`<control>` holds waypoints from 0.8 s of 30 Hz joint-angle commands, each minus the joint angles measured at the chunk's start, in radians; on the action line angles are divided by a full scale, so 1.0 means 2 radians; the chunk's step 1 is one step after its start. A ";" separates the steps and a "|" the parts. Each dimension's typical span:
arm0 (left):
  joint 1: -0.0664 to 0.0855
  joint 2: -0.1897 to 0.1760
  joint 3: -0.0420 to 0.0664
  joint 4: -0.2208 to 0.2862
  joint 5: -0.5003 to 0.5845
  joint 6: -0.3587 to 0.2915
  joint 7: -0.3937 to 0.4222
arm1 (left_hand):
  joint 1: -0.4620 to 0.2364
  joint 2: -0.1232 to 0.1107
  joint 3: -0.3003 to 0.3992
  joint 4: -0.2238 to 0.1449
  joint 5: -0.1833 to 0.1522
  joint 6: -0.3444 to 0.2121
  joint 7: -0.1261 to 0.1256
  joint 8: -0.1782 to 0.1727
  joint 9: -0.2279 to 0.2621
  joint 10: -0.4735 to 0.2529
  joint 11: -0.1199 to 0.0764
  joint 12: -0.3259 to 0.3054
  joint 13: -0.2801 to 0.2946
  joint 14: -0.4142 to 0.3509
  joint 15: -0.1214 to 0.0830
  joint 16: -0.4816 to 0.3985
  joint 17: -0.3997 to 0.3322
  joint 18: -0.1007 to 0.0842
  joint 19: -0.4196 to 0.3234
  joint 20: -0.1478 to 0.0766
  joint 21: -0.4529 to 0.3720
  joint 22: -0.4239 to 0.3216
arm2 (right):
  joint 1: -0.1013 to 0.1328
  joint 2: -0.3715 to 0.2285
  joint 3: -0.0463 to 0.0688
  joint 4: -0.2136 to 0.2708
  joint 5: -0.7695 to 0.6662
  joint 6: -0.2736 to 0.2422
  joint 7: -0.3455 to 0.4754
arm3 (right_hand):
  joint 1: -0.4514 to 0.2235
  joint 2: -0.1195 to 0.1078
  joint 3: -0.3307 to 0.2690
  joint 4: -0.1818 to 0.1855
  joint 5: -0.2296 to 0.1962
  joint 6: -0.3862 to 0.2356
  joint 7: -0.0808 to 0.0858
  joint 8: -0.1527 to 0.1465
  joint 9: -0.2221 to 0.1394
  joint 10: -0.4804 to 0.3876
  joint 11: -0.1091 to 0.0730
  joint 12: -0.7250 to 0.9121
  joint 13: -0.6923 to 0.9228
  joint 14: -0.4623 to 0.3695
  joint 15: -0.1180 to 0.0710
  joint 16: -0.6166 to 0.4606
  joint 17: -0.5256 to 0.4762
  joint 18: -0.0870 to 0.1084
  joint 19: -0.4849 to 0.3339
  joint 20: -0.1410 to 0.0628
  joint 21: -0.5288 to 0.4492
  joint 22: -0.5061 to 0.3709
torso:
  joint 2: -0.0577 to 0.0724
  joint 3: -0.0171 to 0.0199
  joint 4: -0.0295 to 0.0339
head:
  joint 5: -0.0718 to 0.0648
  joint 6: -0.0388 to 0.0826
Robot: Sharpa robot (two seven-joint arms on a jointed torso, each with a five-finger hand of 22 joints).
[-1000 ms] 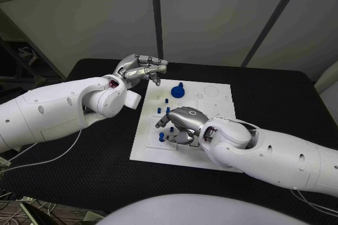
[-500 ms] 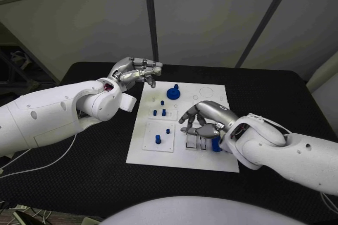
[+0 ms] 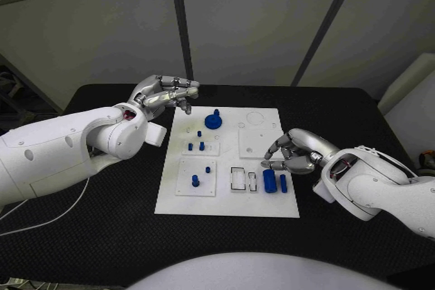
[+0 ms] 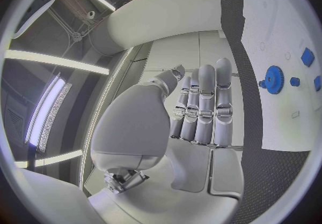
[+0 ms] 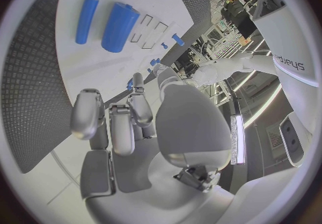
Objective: Assemble the parts on the task board
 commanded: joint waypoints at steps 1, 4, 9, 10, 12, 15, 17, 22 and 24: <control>0.001 0.000 0.000 0.000 0.001 0.004 0.002 | -0.001 0.003 -0.003 0.000 -0.002 -0.004 0.001 0.001 0.000 -0.003 -0.001 0.001 0.000 -0.001 0.002 0.001 -0.001 -0.005 0.000 0.003 -0.002 0.000 | -0.001 -0.006 0.000 0.006 -0.038 0.016 -0.060 | -0.009 0.001 -0.013 0.008 0.003 -0.006 -0.001 0.005 0.006 0.003 0.002 0.004 0.006 0.043 0.002 0.004 0.083 -0.010 0.005 0.002 0.005 0.003 | -0.003 -0.0006 -0.0027 | -0.004 -0.002; 0.001 0.000 0.000 0.000 0.001 0.004 0.002 | -0.001 0.003 -0.003 0.000 -0.002 -0.004 0.001 0.001 0.000 -0.003 -0.001 0.001 0.000 -0.001 0.002 0.001 -0.001 -0.005 0.000 0.003 -0.002 0.000 | -0.003 -0.011 0.000 0.009 -0.053 0.023 -0.078 | -0.013 0.001 -0.027 0.019 0.006 -0.010 -0.001 0.009 0.013 0.003 0.002 0.006 0.011 0.044 0.003 0.006 0.086 -0.010 0.006 0.002 0.006 0.006 | -0.003 -0.0010 -0.0033 | -0.004 -0.002; 0.000 0.000 0.000 -0.001 0.001 0.004 0.002 | -0.002 0.004 -0.004 0.001 -0.002 -0.004 0.000 0.001 0.000 -0.003 -0.001 0.002 0.001 -0.002 0.002 0.001 -0.001 -0.005 0.000 0.003 -0.003 -0.001 | -0.008 -0.012 0.000 0.012 -0.073 0.031 -0.099 | -0.015 0.001 -0.046 0.037 0.009 -0.015 -0.002 0.016 0.024 0.003 0.002 0.006 0.017 0.044 0.003 0.007 0.089 -0.010 0.006 0.002 0.007 0.008 | -0.003 -0.0001 -0.0041 | -0.005 -0.002; 0.000 0.000 0.000 -0.001 0.001 0.004 0.002 | -0.002 0.004 -0.004 0.001 -0.002 -0.004 0.000 0.001 0.000 -0.003 -0.001 0.002 0.001 -0.002 0.002 0.001 -0.001 -0.005 0.000 0.003 -0.003 -0.001 | -0.009 -0.011 0.000 0.012 -0.077 0.033 -0.102 | -0.015 0.001 -0.049 0.040 0.009 -0.015 -0.002 0.017 0.026 0.003 0.002 0.006 0.017 0.044 0.003 0.007 0.089 -0.010 0.006 0.002 0.007 0.008 | -0.003 -0.0002 -0.0041 | -0.005 -0.002; 0.000 0.000 0.000 -0.001 0.001 0.005 0.002 | -0.002 0.004 -0.004 0.001 -0.002 -0.004 0.000 0.001 0.000 -0.003 -0.001 0.002 0.001 -0.002 0.002 0.001 -0.001 -0.005 0.000 0.003 -0.003 -0.001 | -0.010 -0.011 0.000 0.013 -0.082 0.036 -0.108 | -0.014 0.001 -0.055 0.045 0.009 -0.016 -0.002 0.019 0.029 0.003 0.002 0.006 0.018 0.044 0.002 0.007 0.088 -0.010 0.006 0.002 0.007 0.008 | -0.003 -0.0005 -0.0033 | -0.007 -0.002; 0.000 0.000 0.000 -0.001 0.001 0.005 0.002 | -0.002 0.004 -0.004 0.001 -0.002 -0.004 0.000 0.001 0.000 -0.003 -0.001 0.002 0.001 -0.002 0.002 0.001 -0.001 -0.005 0.000 0.003 -0.003 -0.001 | -0.012 -0.009 0.000 0.012 -0.088 0.039 -0.113 | -0.014 0.001 -0.062 0.051 0.007 -0.017 -0.002 0.022 0.033 0.003 0.002 0.005 0.020 0.044 0.002 0.006 0.088 -0.010 0.006 0.002 0.006 0.008 | -0.003 -0.0006 -0.0034 | -0.007 -0.002; 0.000 0.000 0.000 -0.001 0.001 0.005 0.002 | -0.002 0.004 -0.004 0.001 -0.002 -0.004 0.000 0.001 0.000 -0.003 -0.001 0.002 0.001 -0.002 0.002 0.001 -0.001 -0.005 0.000 0.003 -0.003 -0.001 | -0.013 -0.007 0.000 0.011 -0.092 0.043 -0.115 | -0.015 0.001 -0.064 0.052 0.007 -0.017 -0.003 0.023 0.035 0.003 0.001 0.005 0.021 0.044 0.002 0.007 0.088 -0.010 0.006 0.002 0.006 0.008 | -0.002 -0.0003 -0.0037 | -0.006 -0.002; 0.000 0.000 -0.001 -0.002 0.001 0.005 0.002 | -0.002 0.004 -0.004 0.001 -0.002 -0.004 0.000 0.001 0.000 -0.003 -0.001 0.002 0.001 -0.002 0.002 0.001 -0.001 -0.005 0.000 0.003 -0.003 -0.001 | -0.019 -0.002 -0.001 0.009 -0.097 0.051 -0.120 | -0.017 0.002 -0.069 0.053 0.005 -0.017 -0.003 0.026 0.037 0.003 0.001 0.005 0.021 0.044 0.002 0.007 0.088 -0.010 0.006 0.002 0.006 0.008 | -0.002 -0.0003 -0.0031 | -0.007 -0.003; 0.000 0.000 -0.001 -0.002 0.001 0.005 0.002 | -0.002 0.004 -0.004 0.001 -0.002 -0.004 0.000 0.001 0.000 -0.003 -0.001 0.002 0.001 -0.002 0.002 0.001 -0.001 -0.005 0.000 0.003 -0.003 -0.001 | -0.021 0.002 -0.001 0.007 -0.098 0.053 -0.121 | -0.018 0.003 -0.070 0.053 0.005 -0.017 -0.003 0.026 0.038 0.003 0.001 0.005 0.022 0.044 0.002 0.007 0.088 -0.010 0.005 0.002 0.006 0.008 | -0.002 -0.0003 -0.0031 | -0.006 -0.003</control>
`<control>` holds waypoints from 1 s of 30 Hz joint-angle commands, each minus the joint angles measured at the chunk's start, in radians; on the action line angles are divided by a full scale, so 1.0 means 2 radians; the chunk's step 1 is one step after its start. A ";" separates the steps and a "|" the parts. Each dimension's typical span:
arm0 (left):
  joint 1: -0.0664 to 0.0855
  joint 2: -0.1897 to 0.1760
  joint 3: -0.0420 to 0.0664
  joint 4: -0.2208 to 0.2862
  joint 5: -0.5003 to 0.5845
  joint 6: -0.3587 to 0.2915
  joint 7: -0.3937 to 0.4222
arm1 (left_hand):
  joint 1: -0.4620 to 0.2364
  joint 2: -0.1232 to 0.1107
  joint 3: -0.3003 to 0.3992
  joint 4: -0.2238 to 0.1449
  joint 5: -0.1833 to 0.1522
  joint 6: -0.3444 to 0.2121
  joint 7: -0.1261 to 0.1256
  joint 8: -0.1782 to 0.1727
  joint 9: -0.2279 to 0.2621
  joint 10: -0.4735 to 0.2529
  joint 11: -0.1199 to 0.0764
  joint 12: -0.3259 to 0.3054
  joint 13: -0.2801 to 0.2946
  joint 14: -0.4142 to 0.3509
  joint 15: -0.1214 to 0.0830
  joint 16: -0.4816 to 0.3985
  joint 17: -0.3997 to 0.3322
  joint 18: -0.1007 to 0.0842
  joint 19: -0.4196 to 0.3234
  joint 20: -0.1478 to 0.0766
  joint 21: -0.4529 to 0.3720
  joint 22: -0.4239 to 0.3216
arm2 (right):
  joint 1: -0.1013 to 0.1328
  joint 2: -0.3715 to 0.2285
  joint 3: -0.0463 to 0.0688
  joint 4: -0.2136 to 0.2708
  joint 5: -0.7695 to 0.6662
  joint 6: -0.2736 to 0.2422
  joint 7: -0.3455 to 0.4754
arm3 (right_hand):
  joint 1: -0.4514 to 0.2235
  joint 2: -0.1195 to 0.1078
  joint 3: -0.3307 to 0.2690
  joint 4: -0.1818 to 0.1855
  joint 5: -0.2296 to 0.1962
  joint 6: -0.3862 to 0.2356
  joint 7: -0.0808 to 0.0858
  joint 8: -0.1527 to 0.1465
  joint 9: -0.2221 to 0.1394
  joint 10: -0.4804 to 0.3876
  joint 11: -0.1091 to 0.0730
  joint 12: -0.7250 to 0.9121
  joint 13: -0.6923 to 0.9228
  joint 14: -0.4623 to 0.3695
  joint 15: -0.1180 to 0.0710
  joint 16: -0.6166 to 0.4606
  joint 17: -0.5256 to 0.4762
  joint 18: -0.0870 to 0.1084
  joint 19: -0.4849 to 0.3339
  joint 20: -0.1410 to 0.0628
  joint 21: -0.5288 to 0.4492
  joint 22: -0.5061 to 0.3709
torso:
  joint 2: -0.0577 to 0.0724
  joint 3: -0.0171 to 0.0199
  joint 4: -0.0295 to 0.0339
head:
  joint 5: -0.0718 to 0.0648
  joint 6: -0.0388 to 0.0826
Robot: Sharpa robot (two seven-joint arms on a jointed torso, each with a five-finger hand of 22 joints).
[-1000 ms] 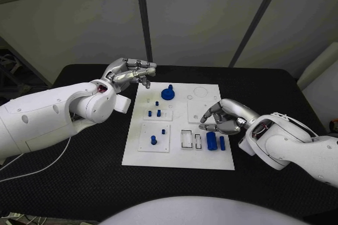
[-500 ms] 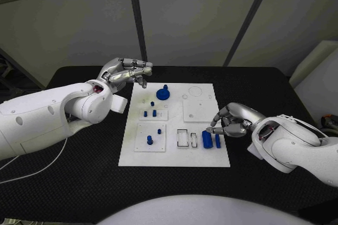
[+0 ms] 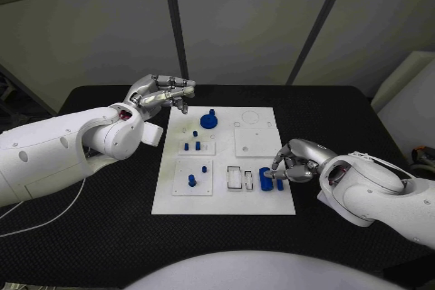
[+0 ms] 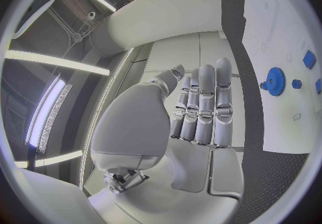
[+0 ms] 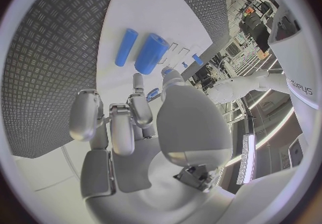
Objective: Assemble the parts on the task board
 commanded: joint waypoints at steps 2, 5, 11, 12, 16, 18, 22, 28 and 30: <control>0.000 0.000 0.000 0.000 0.001 0.005 0.002 | -0.002 0.004 -0.002 0.000 -0.002 -0.004 0.000 0.001 -0.001 -0.003 -0.001 0.002 0.001 -0.002 0.002 0.001 -0.001 -0.005 0.000 0.003 -0.003 0.000 | -0.005 0.006 0.000 -0.002 -0.019 0.016 -0.014 | -0.004 -0.001 -0.004 -0.001 -0.002 -0.004 -0.001 0.003 0.001 0.001 -0.001 0.001 0.001 0.044 0.002 0.002 0.088 -0.003 0.002 -0.002 0.001 0.000 | 0.000 0.0000 0.0005 | 0.001 -0.001; 0.000 0.000 0.000 0.000 0.001 0.006 0.002 | -0.002 0.004 -0.002 0.000 -0.002 -0.004 0.000 0.001 -0.001 -0.003 -0.001 0.002 0.001 -0.002 0.002 0.001 -0.001 -0.005 0.000 0.003 -0.003 0.000 | -0.008 0.010 0.000 -0.005 -0.021 0.018 -0.015 | -0.004 0.000 -0.004 -0.001 -0.002 -0.004 -0.001 0.004 0.001 0.001 -0.001 0.001 0.001 0.044 0.002 0.002 0.088 -0.003 0.002 -0.002 0.001 0.000 | 0.000 0.0001 0.0010 | 0.002 -0.001; -0.001 0.000 0.000 0.000 0.001 0.006 0.002 | -0.002 0.004 -0.002 0.000 -0.002 -0.004 0.000 0.001 -0.001 -0.003 -0.001 0.002 0.001 -0.002 0.002 0.001 -0.001 -0.005 0.000 0.003 -0.003 0.000 | -0.012 0.015 0.000 -0.011 -0.024 0.029 -0.020 | -0.005 0.000 -0.006 -0.001 -0.003 -0.004 -0.001 0.004 0.002 0.001 -0.001 0.001 0.001 0.044 0.002 0.002 0.088 -0.003 0.002 -0.002 0.001 0.001 | 0.000 -0.0003 0.0009 | 0.003 -0.002; -0.001 0.000 0.000 0.000 0.001 0.006 0.002 | -0.002 0.004 -0.002 0.000 -0.002 -0.004 0.000 0.001 -0.001 -0.003 -0.001 0.002 0.001 -0.002 0.002 0.001 -0.001 -0.005 0.000 0.003 -0.003 0.000 | -0.012 0.017 0.000 -0.012 -0.026 0.031 -0.021 | -0.005 0.000 -0.006 -0.001 -0.003 -0.004 -0.001 0.004 0.002 0.001 -0.001 0.001 0.001 0.044 0.002 0.002 0.088 -0.003 0.002 -0.002 0.001 0.001 | 0.000 -0.0003 0.0008 | 0.003 -0.002; -0.001 0.000 0.000 0.000 0.001 0.006 0.001 | -0.002 0.004 -0.002 0.000 -0.002 -0.004 0.000 0.001 -0.001 -0.003 -0.001 0.002 0.001 -0.002 0.002 0.001 -0.001 -0.005 0.000 0.003 -0.003 0.000 | -0.014 0.025 0.000 -0.018 -0.031 0.035 -0.026 | -0.005 0.000 -0.007 -0.001 -0.003 -0.004 -0.001 0.005 0.003 0.001 -0.001 0.001 0.001 0.044 0.002 0.002 0.089 -0.003 0.002 -0.002 0.001 0.000 | 0.000 -0.0004 0.0011 | 0.003 -0.003; -0.001 0.000 0.000 0.000 0.001 0.006 0.001 | -0.002 0.004 -0.002 0.000 -0.002 -0.004 0.000 0.001 -0.001 -0.003 -0.001 0.002 0.001 -0.002 0.002 0.001 -0.001 -0.005 0.000 0.003 -0.003 0.000 | -0.016 0.030 0.000 -0.022 -0.033 0.036 -0.028 | -0.005 0.001 -0.007 -0.001 -0.003 -0.004 -0.001 0.005 0.004 0.001 -0.001 0.000 0.001 0.044 0.002 0.002 0.089 -0.002 0.002 -0.002 0.001 0.000 | 0.000 -0.0003 0.0010 | 0.004 -0.003; -0.001 -0.001 0.000 0.001 0.001 0.007 0.001 | -0.002 0.004 -0.002 0.000 -0.002 -0.004 0.000 0.001 -0.001 -0.003 -0.001 0.002 0.001 -0.002 0.002 0.001 -0.001 -0.005 0.000 0.003 -0.003 0.000 | -0.018 0.040 0.000 -0.029 -0.037 0.036 -0.032 | -0.003 0.003 -0.008 -0.002 -0.004 -0.005 -0.001 0.007 0.005 0.001 -0.001 0.000 0.001 0.044 0.001 0.002 0.089 -0.003 0.002 -0.002 0.001 0.000 | 0.001 -0.0004 0.0021 | 0.004 -0.003; -0.001 -0.001 0.000 0.001 0.001 0.007 0.001 | -0.002 0.004 -0.002 0.000 -0.002 -0.004 0.000 0.001 -0.001 -0.003 -0.001 0.002 0.001 -0.002 0.002 0.001 -0.001 -0.005 0.000 0.003 -0.003 0.000 | -0.020 0.047 0.000 -0.034 -0.040 0.032 -0.035 | 0.011 0.010 -0.010 -0.004 0.001 -0.007 -0.002 0.012 0.012 0.003 -0.002 0.001 0.006 0.044 0.001 0.003 0.091 -0.003 0.002 -0.002 0.001 0.001 | 0.000 -0.0005 0.0010 | 0.006 -0.003; -0.001 -0.002 0.000 0.001 0.001 0.007 0.001 | -0.002 0.004 -0.002 0.000 -0.002 -0.004 0.000 0.001 -0.001 -0.003 -0.001 0.002 0.001 -0.002 0.002 0.001 -0.001 -0.005 0.000 0.003 -0.003 0.000 | -0.020 0.047 0.000 -0.034 -0.041 0.030 -0.036 | 0.013 0.012 -0.011 -0.004 0.003 -0.008 -0.002 0.013 0.014 0.003 -0.002 0.002 0.007 0.044 0.001 0.003 0.091 -0.003 0.002 -0.003 0.001 0.002 | 0.000 -0.0003 0.0002 | 0.007 -0.003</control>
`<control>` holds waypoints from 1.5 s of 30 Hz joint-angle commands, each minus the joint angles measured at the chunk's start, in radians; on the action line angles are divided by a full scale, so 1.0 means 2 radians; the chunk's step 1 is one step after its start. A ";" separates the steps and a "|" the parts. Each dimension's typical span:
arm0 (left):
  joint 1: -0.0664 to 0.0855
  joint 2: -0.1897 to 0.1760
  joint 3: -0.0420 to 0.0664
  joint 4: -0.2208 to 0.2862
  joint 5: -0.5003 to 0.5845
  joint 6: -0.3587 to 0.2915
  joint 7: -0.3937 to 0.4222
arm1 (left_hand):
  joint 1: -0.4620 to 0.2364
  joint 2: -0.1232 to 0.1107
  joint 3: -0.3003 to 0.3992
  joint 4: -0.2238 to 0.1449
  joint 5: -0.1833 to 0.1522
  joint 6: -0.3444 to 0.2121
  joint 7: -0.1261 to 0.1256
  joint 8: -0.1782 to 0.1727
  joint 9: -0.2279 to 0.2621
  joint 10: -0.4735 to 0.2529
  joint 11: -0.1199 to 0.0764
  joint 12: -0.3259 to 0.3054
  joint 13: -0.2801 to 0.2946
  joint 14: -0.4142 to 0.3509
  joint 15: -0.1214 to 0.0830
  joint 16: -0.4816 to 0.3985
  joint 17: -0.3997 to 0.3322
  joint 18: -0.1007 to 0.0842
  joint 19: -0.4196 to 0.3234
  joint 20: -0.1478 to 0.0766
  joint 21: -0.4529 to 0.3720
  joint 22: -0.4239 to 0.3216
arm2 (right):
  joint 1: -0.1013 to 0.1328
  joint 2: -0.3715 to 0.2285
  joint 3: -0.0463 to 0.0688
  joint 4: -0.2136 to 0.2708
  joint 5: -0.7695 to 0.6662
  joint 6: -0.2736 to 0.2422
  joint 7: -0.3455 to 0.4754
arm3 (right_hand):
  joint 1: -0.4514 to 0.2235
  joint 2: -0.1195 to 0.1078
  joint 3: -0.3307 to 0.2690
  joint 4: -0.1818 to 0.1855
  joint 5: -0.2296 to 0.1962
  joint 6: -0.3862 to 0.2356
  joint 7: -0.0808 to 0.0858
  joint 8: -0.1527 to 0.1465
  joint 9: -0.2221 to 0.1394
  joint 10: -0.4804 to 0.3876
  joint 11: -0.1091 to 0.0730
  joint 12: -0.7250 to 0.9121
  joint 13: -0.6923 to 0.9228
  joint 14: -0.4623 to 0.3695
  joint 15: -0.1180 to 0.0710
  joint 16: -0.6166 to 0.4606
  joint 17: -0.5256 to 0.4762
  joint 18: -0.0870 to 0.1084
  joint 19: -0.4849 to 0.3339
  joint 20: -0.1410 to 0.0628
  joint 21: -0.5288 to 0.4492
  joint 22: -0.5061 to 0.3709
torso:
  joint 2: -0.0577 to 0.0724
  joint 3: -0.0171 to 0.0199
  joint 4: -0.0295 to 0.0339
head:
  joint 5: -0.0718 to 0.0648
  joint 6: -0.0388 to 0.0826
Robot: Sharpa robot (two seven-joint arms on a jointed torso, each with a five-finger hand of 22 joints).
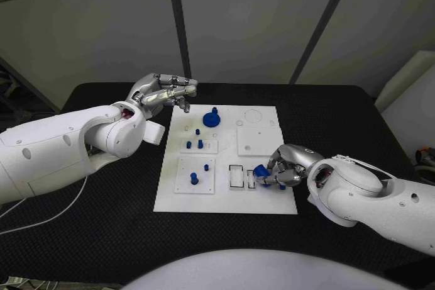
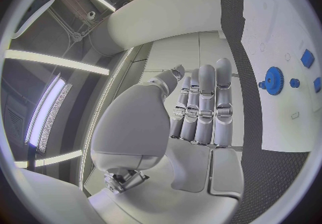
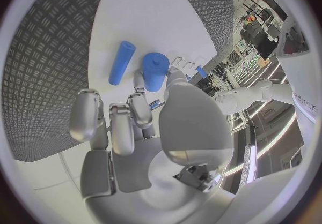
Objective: Assemble the parts on the task board
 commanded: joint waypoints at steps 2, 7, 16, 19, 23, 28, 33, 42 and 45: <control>0.000 -0.001 0.000 0.001 0.001 0.006 0.001 | -0.002 0.004 -0.002 0.000 -0.002 -0.004 0.000 0.001 -0.001 -0.003 -0.001 0.002 0.001 -0.002 0.002 0.001 -0.001 -0.005 0.000 0.003 -0.003 -0.001 | -0.003 0.001 -0.003 -0.002 -0.008 0.000 -0.012 | 0.010 0.008 -0.004 -0.001 0.008 -0.003 -0.001 0.005 0.004 0.003 -0.002 0.002 0.002 0.044 0.000 0.003 0.092 -0.003 0.003 -0.003 0.001 0.001 | 0.000 0.0003 -0.0017 | 0.001 0.000; 0.000 -0.001 0.000 0.002 0.001 0.006 0.001 | -0.002 0.004 -0.002 0.000 -0.002 -0.004 0.000 0.001 -0.001 -0.003 -0.001 0.002 0.001 -0.002 0.002 0.001 -0.001 -0.005 0.000 0.003 -0.003 -0.001 | -0.003 -0.001 -0.003 0.004 -0.009 -0.014 -0.011 | 0.020 0.015 -0.006 -0.001 0.029 -0.001 -0.002 0.011 0.012 0.006 -0.003 0.003 0.008 0.045 -0.001 0.004 0.093 -0.003 0.004 -0.004 0.003 0.004 | 0.000 0.0004 -0.0015 | 0.001 0.000; 0.000 -0.002 0.000 0.002 0.001 0.006 0.001 | -0.002 0.004 -0.002 0.000 -0.002 -0.004 0.000 0.001 -0.001 -0.003 -0.001 0.002 0.001 -0.002 0.002 0.001 -0.001 -0.005 0.000 0.003 -0.003 -0.001 | -0.003 -0.014 -0.002 0.032 0.013 -0.070 -0.001 | 0.026 0.028 -0.010 0.001 0.065 0.005 -0.008 0.022 0.026 0.016 -0.009 0.010 0.022 0.047 -0.005 0.008 0.102 -0.006 0.012 -0.007 0.010 0.015 | -0.001 0.0001 -0.0012 | 0.001 0.002; 0.000 -0.002 0.000 0.002 0.001 0.005 0.001 | -0.002 0.004 -0.002 0.000 -0.002 -0.004 0.000 0.001 -0.001 -0.003 -0.001 0.002 0.001 -0.002 0.002 0.001 -0.001 -0.005 0.000 0.003 -0.003 -0.001 | -0.003 -0.016 -0.002 0.043 0.023 -0.081 0.001 | 0.018 0.032 -0.013 0.002 0.069 0.005 -0.009 0.023 0.029 0.018 -0.009 0.010 0.024 0.047 -0.006 0.009 0.103 -0.006 0.013 -0.008 0.011 0.017 | -0.001 -0.0002 -0.0006 | 0.002 0.003; 0.000 -0.003 0.000 0.003 0.001 0.005 0.001 | -0.002 0.004 -0.002 0.000 -0.002 -0.004 0.000 0.001 -0.001 -0.003 -0.001 0.002 0.001 -0.002 0.002 0.001 -0.001 -0.005 0.000 0.003 -0.003 -0.001 | -0.002 -0.015 -0.001 0.051 0.029 -0.086 0.002 | 0.012 0.035 -0.016 0.002 0.070 0.005 -0.009 0.025 0.032 0.019 -0.010 0.011 0.026 0.047 -0.006 0.009 0.104 -0.006 0.013 -0.009 0.011 0.018 | 0.000 -0.0010 0.0000 | 0.002 0.003; 0.000 -0.005 0.000 0.004 0.001 0.004 0.001 | -0.002 0.004 -0.002 0.000 -0.002 -0.004 0.000 0.001 -0.001 -0.003 -0.001 0.002 0.001 -0.002 0.002 0.001 -0.001 -0.005 0.000 0.003 -0.003 -0.001 | -0.002 -0.007 -0.001 0.054 0.033 -0.087 0.005 | 0.011 0.037 -0.017 0.002 0.070 0.007 -0.011 0.026 0.034 0.020 -0.010 0.011 0.027 0.047 -0.007 0.009 0.104 -0.006 0.014 -0.009 0.012 0.018 | 0.000 -0.0001 -0.0005 | 0.005 0.003; 0.000 -0.005 0.000 0.004 0.001 0.003 0.001 | -0.002 0.004 -0.002 0.000 -0.002 -0.004 0.000 0.001 -0.001 -0.003 -0.001 0.002 0.001 -0.002 0.002 0.001 -0.001 -0.005 0.000 0.003 -0.003 -0.001 | -0.002 0.007 -0.001 0.045 0.043 -0.068 0.004 | -0.004 0.042 -0.023 0.003 0.064 0.008 -0.012 0.029 0.039 0.020 -0.011 0.009 0.027 0.047 -0.008 0.009 0.104 -0.006 0.014 -0.010 0.012 0.019 | 0.000 -0.0004 -0.0011 | 0.006 0.004; 0.000 -0.003 0.000 0.004 0.001 0.003 0.002 | -0.002 0.004 -0.002 0.000 -0.002 -0.004 0.000 0.001 -0.001 -0.003 -0.001 0.002 0.001 -0.002 0.002 0.001 -0.001 -0.005 0.000 0.003 -0.003 -0.001 | -0.001 0.041 -0.001 0.019 0.052 -0.035 -0.003 | -0.030 0.052 -0.036 0.003 0.049 0.007 -0.013 0.033 0.049 0.021 -0.012 0.007 0.028 0.047 -0.009 0.009 0.103 -0.006 0.013 -0.011 0.011 0.018 | 0.000 0.0003 -0.0005 | 0.007 0.004; 0.000 -0.003 0.000 0.004 0.001 0.003 0.002 | -0.002 0.004 -0.002 0.000 -0.002 -0.004 0.000 0.001 -0.001 -0.003 -0.001 0.002 0.001 -0.002 0.002 0.001 -0.001 -0.005 0.000 0.003 -0.003 -0.001 | -0.001 0.049 0.000 0.013 0.053 -0.031 -0.005 | -0.037 0.055 -0.040 0.003 0.043 0.008 -0.014 0.035 0.053 0.022 -0.013 0.007 0.029 0.047 -0.009 0.009 0.103 -0.006 0.013 -0.011 0.011 0.019 | 0.000 0.0001 -0.0007 | 0.008 0.003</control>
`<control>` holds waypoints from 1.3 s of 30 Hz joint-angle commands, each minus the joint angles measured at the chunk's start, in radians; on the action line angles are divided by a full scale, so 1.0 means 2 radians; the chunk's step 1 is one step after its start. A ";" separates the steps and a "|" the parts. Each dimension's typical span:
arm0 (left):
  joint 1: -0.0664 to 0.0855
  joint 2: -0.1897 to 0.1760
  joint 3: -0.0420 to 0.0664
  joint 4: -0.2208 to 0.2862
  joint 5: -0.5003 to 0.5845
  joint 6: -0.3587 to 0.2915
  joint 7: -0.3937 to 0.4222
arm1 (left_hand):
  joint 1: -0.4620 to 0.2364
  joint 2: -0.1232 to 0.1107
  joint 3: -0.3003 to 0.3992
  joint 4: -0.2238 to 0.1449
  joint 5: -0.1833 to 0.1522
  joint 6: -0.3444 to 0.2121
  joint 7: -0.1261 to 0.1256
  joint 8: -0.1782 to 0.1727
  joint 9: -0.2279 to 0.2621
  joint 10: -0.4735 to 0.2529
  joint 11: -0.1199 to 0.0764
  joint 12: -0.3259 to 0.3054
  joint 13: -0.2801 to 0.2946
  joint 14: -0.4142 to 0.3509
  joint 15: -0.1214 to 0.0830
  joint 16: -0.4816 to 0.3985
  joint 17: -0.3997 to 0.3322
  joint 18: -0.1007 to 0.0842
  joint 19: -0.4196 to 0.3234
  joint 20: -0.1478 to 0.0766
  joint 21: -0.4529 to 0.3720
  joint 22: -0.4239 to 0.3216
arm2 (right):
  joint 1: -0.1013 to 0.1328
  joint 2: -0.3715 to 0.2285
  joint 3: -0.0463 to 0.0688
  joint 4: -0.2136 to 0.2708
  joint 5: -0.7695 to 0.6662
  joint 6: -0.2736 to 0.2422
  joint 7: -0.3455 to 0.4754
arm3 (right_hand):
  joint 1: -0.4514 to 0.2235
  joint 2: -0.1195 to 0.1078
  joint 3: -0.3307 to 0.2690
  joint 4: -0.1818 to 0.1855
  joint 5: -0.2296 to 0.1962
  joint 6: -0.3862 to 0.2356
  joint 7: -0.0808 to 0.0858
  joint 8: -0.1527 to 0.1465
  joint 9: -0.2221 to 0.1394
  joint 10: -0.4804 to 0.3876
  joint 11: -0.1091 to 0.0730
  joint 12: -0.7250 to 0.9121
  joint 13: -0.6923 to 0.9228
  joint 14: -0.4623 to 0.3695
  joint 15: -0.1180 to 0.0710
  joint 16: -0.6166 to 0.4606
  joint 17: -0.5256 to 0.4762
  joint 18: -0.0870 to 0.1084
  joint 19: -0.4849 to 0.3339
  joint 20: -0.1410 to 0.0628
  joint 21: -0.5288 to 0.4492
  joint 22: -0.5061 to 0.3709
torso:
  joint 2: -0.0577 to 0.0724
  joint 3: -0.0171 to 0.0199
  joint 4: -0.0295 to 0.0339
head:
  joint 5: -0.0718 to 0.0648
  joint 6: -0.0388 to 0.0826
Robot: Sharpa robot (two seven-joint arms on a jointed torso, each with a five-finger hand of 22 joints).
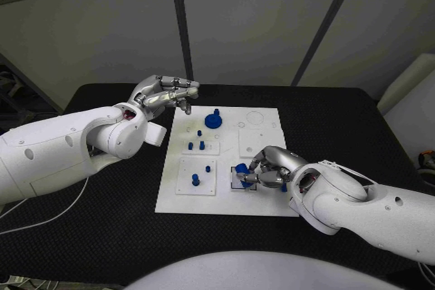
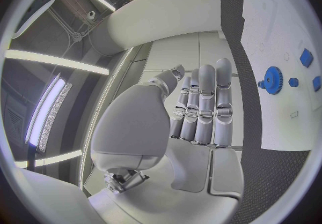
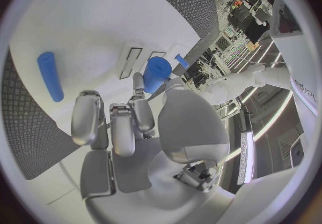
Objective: Assemble the parts on the task board
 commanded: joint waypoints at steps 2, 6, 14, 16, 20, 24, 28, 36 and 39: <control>0.001 0.000 0.000 0.001 0.001 0.003 0.002 | -0.002 0.004 -0.002 0.000 -0.002 -0.004 0.000 0.001 -0.001 -0.003 -0.001 0.002 0.001 -0.002 0.002 0.001 -0.001 -0.005 0.000 0.003 -0.003 -0.001 | 0.001 0.008 0.000 -0.007 0.008 0.020 -0.003 | -0.008 0.002 -0.006 0.000 -0.007 0.002 -0.001 0.005 0.003 0.003 -0.002 -0.003 0.001 0.045 -0.004 0.001 0.103 -0.006 0.003 -0.002 0.001 0.001 | 0.001 0.0002 -0.0006 | 0.002 0.000; 0.001 0.001 0.000 0.002 0.001 0.003 0.002 | -0.002 0.004 -0.002 0.000 -0.002 -0.004 0.000 0.001 -0.001 -0.003 -0.001 0.002 0.001 -0.002 0.002 0.001 -0.001 -0.005 0.000 0.003 -0.003 -0.001 | 0.001 0.013 0.001 -0.012 0.008 0.022 -0.006 | -0.012 0.004 -0.009 -0.001 -0.012 0.002 -0.002 0.006 0.006 0.003 -0.002 -0.004 0.001 0.045 -0.004 0.001 0.102 -0.006 0.002 -0.002 0.001 0.000 | 0.000 0.0002 -0.0008 | 0.003 -0.001; 0.001 0.001 0.000 0.001 0.001 0.003 0.002 | -0.002 0.004 -0.002 0.000 -0.002 -0.004 0.000 0.001 -0.001 -0.003 -0.001 0.002 0.001 -0.002 0.002 0.001 -0.001 -0.005 0.000 0.003 -0.003 -0.001 | 0.001 0.019 0.001 -0.019 0.008 0.023 -0.008 | -0.031 0.008 -0.027 -0.001 -0.077 -0.001 -0.002 0.011 0.019 0.003 -0.003 -0.007 0.002 0.044 -0.005 0.000 0.100 -0.006 0.001 -0.003 -0.001 -0.002 | 0.000 0.0004 -0.0008 | 0.003 -0.002; 0.001 0.001 0.000 0.001 0.001 0.003 0.002 | -0.002 0.004 -0.002 0.000 -0.002 -0.004 0.000 0.001 -0.001 -0.003 -0.001 0.002 0.001 -0.002 0.002 0.001 -0.001 -0.005 0.000 0.003 -0.003 -0.001 | 0.001 0.020 0.001 -0.020 0.008 0.022 -0.008 | -0.040 0.008 -0.035 -0.001 -0.110 -0.003 -0.001 0.012 0.024 0.003 -0.002 -0.009 0.003 0.044 -0.005 -0.001 0.099 -0.005 0.000 -0.003 -0.002 -0.003 | 0.000 0.0002 -0.0007 | 0.003 -0.002; 0.001 0.001 0.000 0.001 0.001 0.003 0.001 | -0.002 0.004 -0.003 0.000 -0.002 -0.004 0.000 0.002 -0.001 -0.004 -0.001 0.003 0.001 -0.002 0.002 0.001 -0.001 -0.005 0.000 0.003 -0.004 -0.001 | 0.001 0.021 0.001 -0.021 0.008 0.019 -0.006 | -0.064 0.007 -0.045 0.000 -0.168 -0.006 -0.001 0.013 0.030 0.000 -0.002 -0.014 0.001 0.044 -0.004 -0.002 0.097 -0.005 -0.002 -0.002 -0.005 -0.005 | 0.000 0.0004 -0.0007 | 0.004 -0.002; 0.001 0.000 0.000 0.001 0.001 0.003 0.001 | -0.002 0.005 -0.004 0.001 -0.002 -0.005 0.000 0.002 -0.001 -0.005 -0.001 0.004 0.001 -0.002 0.002 0.001 -0.001 -0.005 0.000 0.003 -0.004 -0.002 | 0.001 0.021 0.001 -0.021 0.008 0.016 -0.004 | -0.089 0.007 -0.049 0.000 -0.196 -0.009 0.000 0.013 0.034 -0.002 -0.001 -0.018 -0.001 0.043 -0.003 -0.003 0.096 -0.004 -0.003 -0.002 -0.006 -0.007 | 0.000 0.0002 -0.0011 | 0.004 -0.001; 0.001 0.000 0.000 0.001 0.001 0.003 0.001 | -0.002 0.005 -0.004 0.001 -0.002 -0.005 0.000 0.002 -0.001 -0.005 -0.001 0.004 0.001 -0.002 0.002 0.001 -0.001 -0.005 0.000 0.003 -0.004 -0.002 | 0.001 0.019 0.001 -0.018 0.005 0.011 -0.003 | -0.093 0.007 -0.048 0.000 -0.200 -0.009 0.000 0.013 0.035 -0.002 -0.001 -0.018 -0.001 0.043 -0.003 -0.003 0.096 -0.004 -0.003 -0.001 -0.006 -0.007 | 0.000 0.0003 -0.0008 | 0.004 -0.001; 0.001 0.000 0.000 0.001 0.001 0.003 0.000 | -0.002 0.005 -0.004 0.001 -0.002 -0.005 0.000 0.002 -0.001 -0.005 -0.001 0.004 0.001 -0.002 0.002 0.001 -0.001 -0.005 0.000 0.003 -0.004 -0.002 | 0.001 0.008 0.000 -0.007 0.000 0.009 0.008 | -0.067 0.010 -0.039 -0.003 -0.145 -0.009 -0.001 0.015 0.043 0.001 -0.002 -0.018 0.003 0.043 -0.004 -0.003 0.096 -0.004 -0.003 -0.002 -0.007 -0.006 | 0.000 0.0005 -0.0012 | 0.004 0.000; 0.001 0.000 0.000 0.001 0.001 0.003 0.000 | -0.002 0.005 -0.004 0.001 -0.002 -0.005 0.000 0.002 -0.001 -0.005 -0.001 0.004 0.001 -0.002 0.002 0.001 -0.001 -0.005 0.000 0.003 -0.004 -0.002 | 0.001 0.004 0.000 -0.003 -0.003 0.012 0.011 | -0.023 0.011 -0.031 -0.016 -0.121 -0.009 -0.002 0.016 0.047 0.002 -0.003 -0.017 0.005 0.043 -0.005 -0.003 0.096 -0.004 -0.002 -0.003 -0.007 -0.005 | -0.001 0.0007 -0.0017 | 0.004 0.000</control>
